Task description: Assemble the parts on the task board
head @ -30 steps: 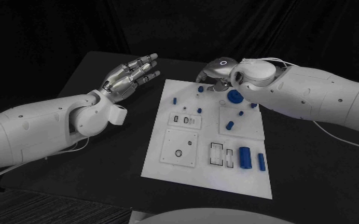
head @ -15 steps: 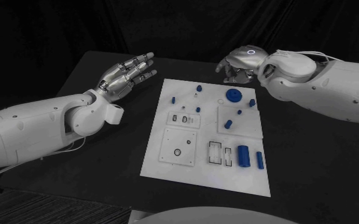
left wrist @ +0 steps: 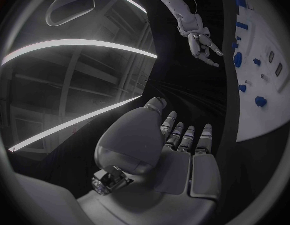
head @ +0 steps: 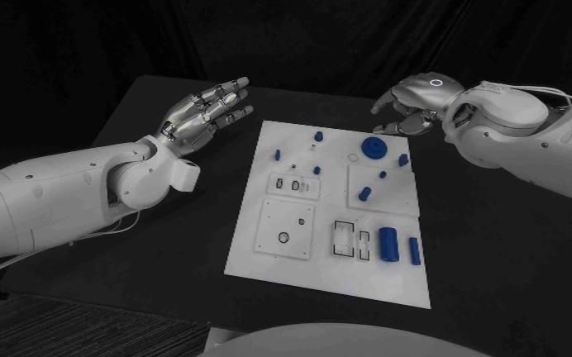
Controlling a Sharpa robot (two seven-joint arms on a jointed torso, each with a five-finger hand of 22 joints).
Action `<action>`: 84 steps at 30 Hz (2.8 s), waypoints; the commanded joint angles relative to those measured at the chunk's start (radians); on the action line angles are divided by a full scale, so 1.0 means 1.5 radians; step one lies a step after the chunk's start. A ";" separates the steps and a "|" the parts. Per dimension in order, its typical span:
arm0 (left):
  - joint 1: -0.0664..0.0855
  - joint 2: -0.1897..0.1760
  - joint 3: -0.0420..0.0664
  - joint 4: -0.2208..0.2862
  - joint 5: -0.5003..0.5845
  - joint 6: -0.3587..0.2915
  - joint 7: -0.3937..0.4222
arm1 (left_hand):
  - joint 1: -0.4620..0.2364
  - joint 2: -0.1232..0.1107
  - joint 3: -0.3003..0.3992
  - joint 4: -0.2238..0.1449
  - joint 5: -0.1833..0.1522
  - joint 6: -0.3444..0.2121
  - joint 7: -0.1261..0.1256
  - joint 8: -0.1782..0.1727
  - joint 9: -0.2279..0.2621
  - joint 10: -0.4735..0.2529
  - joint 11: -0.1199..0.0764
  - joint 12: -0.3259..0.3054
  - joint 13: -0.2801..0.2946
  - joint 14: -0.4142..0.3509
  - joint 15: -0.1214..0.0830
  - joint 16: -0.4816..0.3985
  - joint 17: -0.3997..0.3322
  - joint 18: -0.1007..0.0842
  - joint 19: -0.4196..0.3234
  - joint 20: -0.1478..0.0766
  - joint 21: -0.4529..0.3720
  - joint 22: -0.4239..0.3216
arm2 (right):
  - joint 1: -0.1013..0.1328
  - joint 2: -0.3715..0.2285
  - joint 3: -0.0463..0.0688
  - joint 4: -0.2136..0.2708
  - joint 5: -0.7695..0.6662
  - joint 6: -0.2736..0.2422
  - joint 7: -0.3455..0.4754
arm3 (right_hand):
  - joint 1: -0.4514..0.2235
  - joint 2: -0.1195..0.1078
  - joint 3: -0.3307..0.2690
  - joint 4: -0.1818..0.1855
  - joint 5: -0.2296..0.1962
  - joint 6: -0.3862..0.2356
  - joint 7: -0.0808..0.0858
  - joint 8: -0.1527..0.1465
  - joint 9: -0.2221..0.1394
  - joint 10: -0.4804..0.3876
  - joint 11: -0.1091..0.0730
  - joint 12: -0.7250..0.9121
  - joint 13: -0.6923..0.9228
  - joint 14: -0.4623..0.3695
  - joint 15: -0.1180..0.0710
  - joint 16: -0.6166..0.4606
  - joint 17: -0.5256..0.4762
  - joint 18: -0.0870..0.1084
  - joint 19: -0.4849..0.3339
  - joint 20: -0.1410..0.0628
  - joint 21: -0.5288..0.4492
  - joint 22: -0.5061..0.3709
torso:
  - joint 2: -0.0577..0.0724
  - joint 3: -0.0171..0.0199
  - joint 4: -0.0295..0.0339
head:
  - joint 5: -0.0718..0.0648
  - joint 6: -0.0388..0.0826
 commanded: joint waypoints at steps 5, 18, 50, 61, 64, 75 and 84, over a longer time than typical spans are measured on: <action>0.000 0.000 0.001 0.001 0.001 0.012 0.035 | -0.005 -0.001 0.004 -0.001 0.002 0.004 0.000 0.003 0.001 -0.002 0.004 0.002 0.000 0.001 0.004 0.004 0.001 0.013 0.003 0.001 0.004 0.001 | -0.017 -0.003 0.000 -0.008 0.014 0.036 -0.037 | -0.002 -0.012 0.002 0.017 -0.007 0.005 0.005 -0.001 -0.002 0.071 -0.001 0.002 0.175 0.069 -0.004 0.002 0.175 -0.016 0.059 -0.004 0.015 0.163 | 0.003 0.0017 -0.0028 | -0.003 0.003; 0.000 0.001 0.001 0.000 0.001 0.013 0.036 | -0.006 -0.002 0.005 -0.001 0.002 0.002 0.000 0.003 0.000 -0.003 0.004 0.001 0.000 0.001 0.005 0.004 0.001 0.013 0.003 0.002 0.004 0.001 | -0.030 0.009 0.000 -0.028 0.015 0.049 -0.041 | 0.020 -0.014 0.012 0.010 0.015 0.018 0.012 0.004 0.000 0.071 0.006 0.002 0.175 0.069 0.001 0.002 0.175 -0.017 0.061 -0.001 0.018 0.167 | 0.000 0.0005 0.0027 | -0.012 0.004; 0.000 0.001 0.001 -0.001 0.000 0.016 0.037 | -0.006 -0.002 0.006 -0.002 0.002 0.002 -0.001 0.003 0.000 -0.003 0.003 0.001 0.000 0.002 0.006 0.004 0.001 0.013 0.004 0.002 0.004 0.001 | -0.056 0.051 0.000 -0.076 0.015 0.088 -0.044 | 0.064 -0.016 0.014 -0.020 0.032 0.042 0.017 0.023 0.026 0.071 0.015 0.002 0.175 0.069 0.008 0.002 0.175 -0.016 0.058 0.007 0.014 0.164 | 0.000 -0.0002 0.0033 | -0.009 0.007; 0.000 0.001 0.001 -0.001 0.000 0.018 0.037 | -0.006 -0.002 0.007 -0.003 0.002 0.001 -0.001 0.003 0.000 -0.003 0.004 0.001 0.000 0.002 0.007 0.005 0.001 0.013 0.004 0.002 0.005 0.001 | -0.060 0.056 0.000 -0.080 0.015 0.103 -0.042 | 0.069 -0.016 0.013 -0.028 0.049 0.051 0.017 0.032 0.040 0.071 0.017 0.002 0.175 0.069 0.010 0.002 0.175 -0.015 0.057 0.009 0.013 0.163 | -0.001 -0.0003 0.0028 | -0.015 0.011; 0.000 0.001 0.001 -0.002 0.000 0.018 0.036 | -0.006 -0.002 0.007 -0.003 0.002 0.001 -0.001 0.003 0.000 -0.003 0.004 0.001 0.000 0.002 0.007 0.005 0.001 0.013 0.004 0.002 0.005 0.001 | -0.060 0.057 0.000 -0.082 0.015 0.105 -0.040 | 0.074 -0.013 0.014 -0.034 0.063 0.055 0.016 0.037 0.050 0.071 0.018 0.002 0.175 0.069 0.010 0.002 0.175 -0.015 0.057 0.009 0.013 0.163 | -0.001 -0.0003 0.0020 | -0.015 0.012; -0.001 0.000 0.001 -0.001 0.000 0.018 0.038 | -0.006 -0.002 0.007 -0.003 0.002 0.001 -0.001 0.003 0.000 -0.003 0.004 0.001 0.000 0.002 0.007 0.005 0.001 0.013 0.004 0.002 0.005 0.001 | -0.060 0.047 0.000 -0.067 0.015 0.078 -0.028 | 0.087 -0.004 0.034 -0.083 0.304 0.081 0.007 0.108 0.151 0.071 0.012 0.002 0.175 0.069 0.006 0.002 0.175 -0.015 0.058 0.005 0.013 0.165 | 0.000 0.0004 0.0022 | -0.010 0.010; -0.001 -0.002 0.001 -0.001 0.000 0.015 0.037 | -0.007 -0.002 0.009 -0.003 0.002 0.002 0.000 0.003 0.000 -0.003 0.004 0.002 0.000 0.003 0.008 0.005 0.001 0.013 0.005 0.003 0.005 0.001 | -0.034 0.023 0.000 -0.014 0.015 0.055 -0.025 | 0.068 -0.010 0.055 -0.083 0.384 0.058 0.010 0.129 0.190 0.071 0.014 0.002 0.175 0.069 0.007 0.002 0.175 -0.016 0.059 0.006 0.014 0.166 | -0.001 -0.0002 0.0015 | -0.009 0.002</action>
